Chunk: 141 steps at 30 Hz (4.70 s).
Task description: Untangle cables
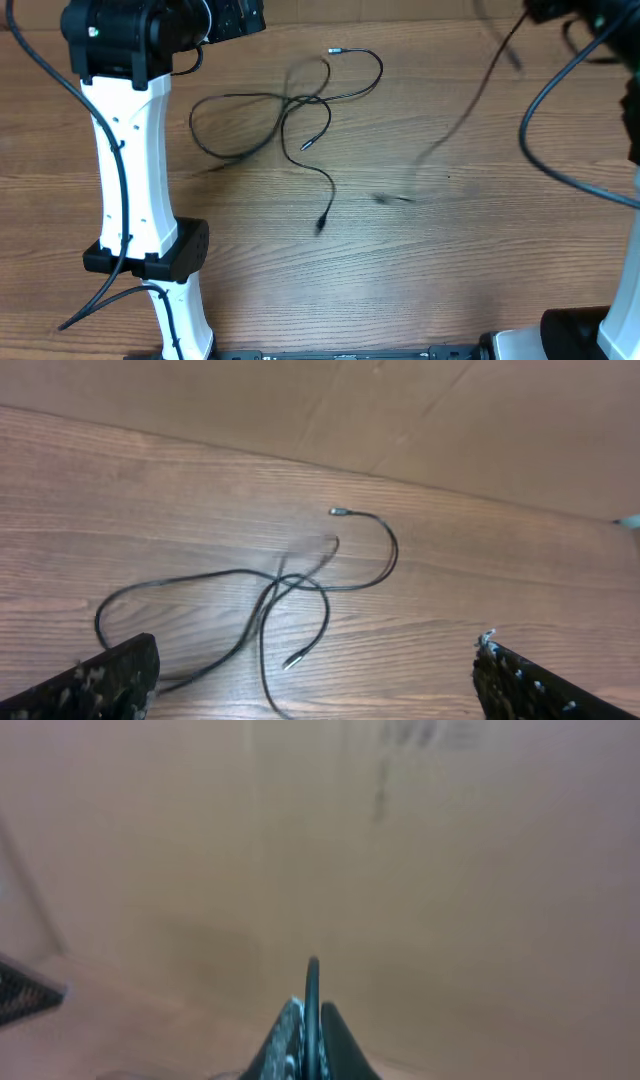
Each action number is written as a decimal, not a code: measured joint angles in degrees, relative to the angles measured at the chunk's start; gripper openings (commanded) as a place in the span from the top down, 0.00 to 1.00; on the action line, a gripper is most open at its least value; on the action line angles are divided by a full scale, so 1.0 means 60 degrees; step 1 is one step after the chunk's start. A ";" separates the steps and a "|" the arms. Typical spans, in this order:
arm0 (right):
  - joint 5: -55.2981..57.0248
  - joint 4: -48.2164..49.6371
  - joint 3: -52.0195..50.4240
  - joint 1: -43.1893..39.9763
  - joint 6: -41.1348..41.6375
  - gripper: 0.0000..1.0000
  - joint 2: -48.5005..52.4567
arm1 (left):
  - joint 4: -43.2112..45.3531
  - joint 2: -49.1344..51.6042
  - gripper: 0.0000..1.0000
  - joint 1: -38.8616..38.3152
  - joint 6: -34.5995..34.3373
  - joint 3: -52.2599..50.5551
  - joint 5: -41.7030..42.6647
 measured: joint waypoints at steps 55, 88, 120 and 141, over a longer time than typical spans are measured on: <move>0.2153 0.9041 0.0237 -0.6517 0.2255 0.96 0.7501 | 0.0721 -0.0357 0.43 -0.1435 0.2914 0.0004 -0.0219; -0.0393 0.7053 -0.1126 -0.7198 1.0316 0.92 0.9694 | -0.1056 -0.0357 0.51 -0.1435 0.3122 0.0011 -0.0215; 0.5027 -0.2171 0.0127 -0.4401 0.6674 0.00 0.5847 | -0.1523 -0.0357 0.51 -0.1435 0.3122 0.0011 0.0004; 0.3829 -0.3701 -0.0259 -0.5187 1.1140 0.00 0.6408 | -0.1402 -0.0357 0.45 -0.1435 0.3078 0.0011 0.0004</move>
